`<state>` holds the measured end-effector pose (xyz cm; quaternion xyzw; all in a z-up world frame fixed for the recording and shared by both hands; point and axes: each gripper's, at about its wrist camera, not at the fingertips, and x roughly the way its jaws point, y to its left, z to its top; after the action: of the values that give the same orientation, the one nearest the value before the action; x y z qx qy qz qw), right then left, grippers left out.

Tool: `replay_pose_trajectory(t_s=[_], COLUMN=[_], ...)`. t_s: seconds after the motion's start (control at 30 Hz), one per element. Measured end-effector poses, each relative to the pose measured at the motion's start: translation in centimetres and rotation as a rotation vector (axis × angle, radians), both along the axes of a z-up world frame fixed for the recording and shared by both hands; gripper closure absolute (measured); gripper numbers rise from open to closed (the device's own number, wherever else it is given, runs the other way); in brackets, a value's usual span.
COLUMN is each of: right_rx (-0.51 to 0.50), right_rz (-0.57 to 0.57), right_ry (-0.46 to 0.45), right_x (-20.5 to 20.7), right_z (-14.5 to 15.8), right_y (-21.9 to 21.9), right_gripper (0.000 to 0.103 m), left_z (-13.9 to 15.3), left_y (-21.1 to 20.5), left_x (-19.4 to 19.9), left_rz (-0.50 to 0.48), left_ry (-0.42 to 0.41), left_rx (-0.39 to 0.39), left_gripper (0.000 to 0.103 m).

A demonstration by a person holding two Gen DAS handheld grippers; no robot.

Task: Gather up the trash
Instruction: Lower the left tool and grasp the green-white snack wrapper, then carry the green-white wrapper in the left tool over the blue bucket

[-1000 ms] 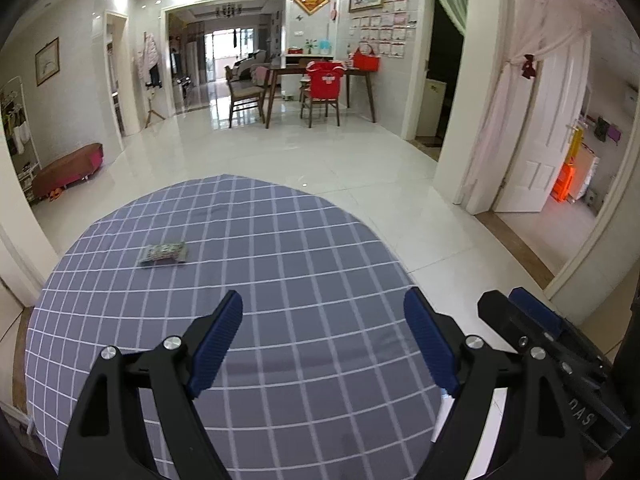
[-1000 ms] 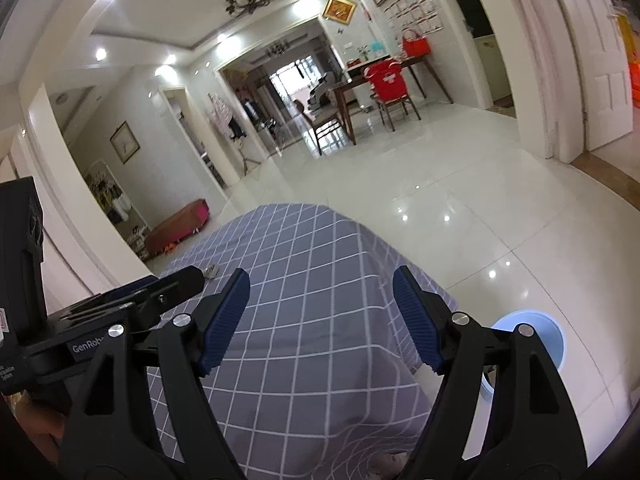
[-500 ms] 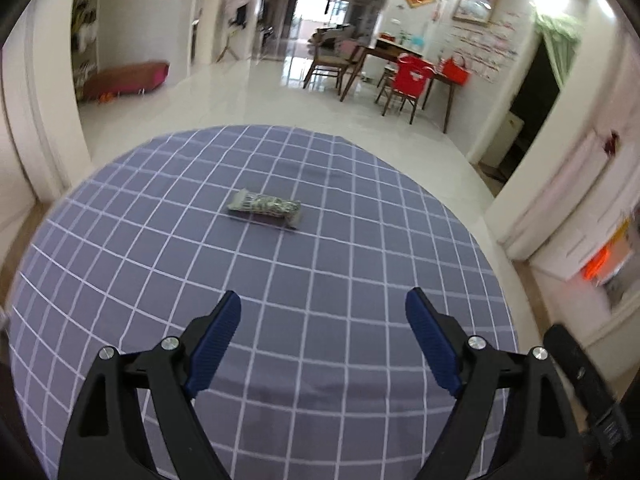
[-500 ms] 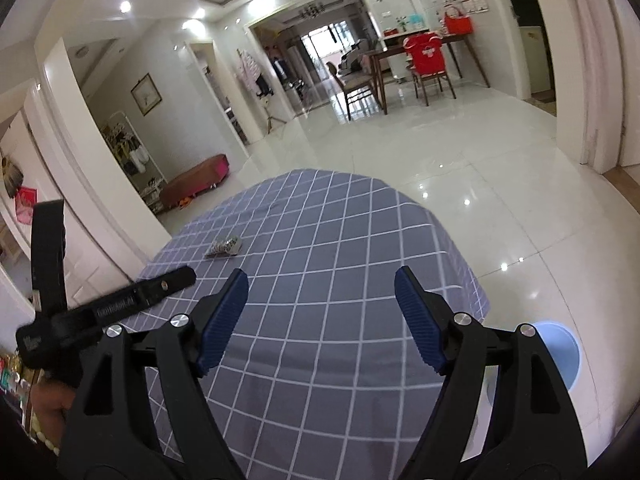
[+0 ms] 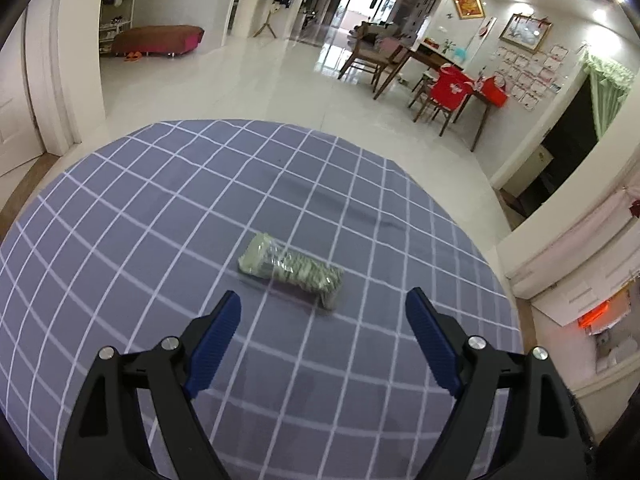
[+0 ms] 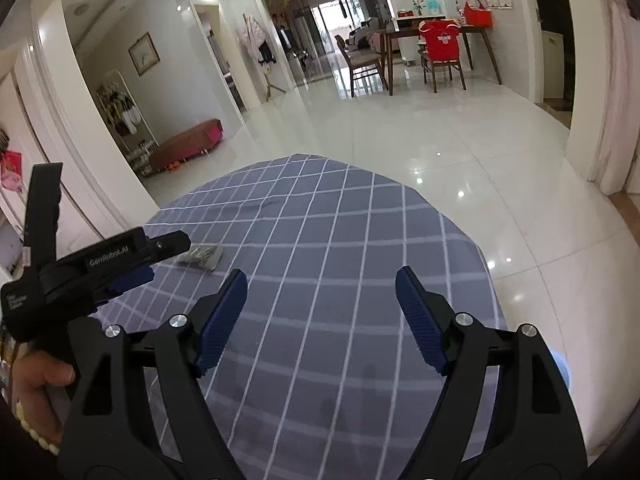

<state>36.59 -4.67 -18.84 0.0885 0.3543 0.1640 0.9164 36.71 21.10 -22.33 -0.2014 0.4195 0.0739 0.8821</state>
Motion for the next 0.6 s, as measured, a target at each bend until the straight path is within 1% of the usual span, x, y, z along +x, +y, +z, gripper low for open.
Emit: replay_pose_trajectory(t_s=[0.1, 0.27, 0.3, 0.33, 0.4, 0.43, 0.47, 0.5, 0.6], right_rx=[-0.01, 0.008, 0.012, 0.014, 0.021, 0.029, 0.035, 0.042, 0.046], right_rz=[-0.001, 0.006, 0.009, 0.011, 0.017, 0.019, 0.019, 0.02, 0.033], right_ry=[0.02, 0.017, 0.016, 0.014, 0.012, 0.017, 0.019, 0.025, 0.035], right_x=[2.0, 3.0, 3.1, 3.1, 3.1, 3.1, 3.0, 2.8, 2.1], right_z=[-0.6, -0.4, -0.4, -0.4, -0.4, -0.5, -0.7, -0.8, -1.0], right_y=[0.8, 1.6, 1.6, 1.7, 1.8, 1.8, 1.9, 2.0, 2.9], right_gripper=[0.027, 0.027, 0.027, 0.027, 0.027, 0.027, 0.027, 0.027, 0.027], left_z=[-0.9, -2.1, -2.4, -2.3, -2.3, -2.3, -2.3, -2.2, -2.0], left_y=[0.0, -0.1, 0.0, 0.0, -0.3, -0.3, -0.1, 0.2, 1.3], left_x=[1.4, 3.1, 3.5, 3.5, 3.7, 3.6, 3.6, 3.4, 2.3], left_rz=[0.012, 0.023, 0.03, 0.036, 0.039, 0.042, 0.038, 0.026, -0.018], left_ry=[0.02, 0.065, 0.076, 0.076, 0.105, 0.115, 0.116, 0.111, 0.09], left_rx=[0.009, 0.061, 0.07, 0.107, 0.186, 0.213, 0.214, 0.206, 0.161], left_gripper=[0.02, 0.022, 0.031, 0.04, 0.067, 0.072, 0.075, 0.081, 0.083])
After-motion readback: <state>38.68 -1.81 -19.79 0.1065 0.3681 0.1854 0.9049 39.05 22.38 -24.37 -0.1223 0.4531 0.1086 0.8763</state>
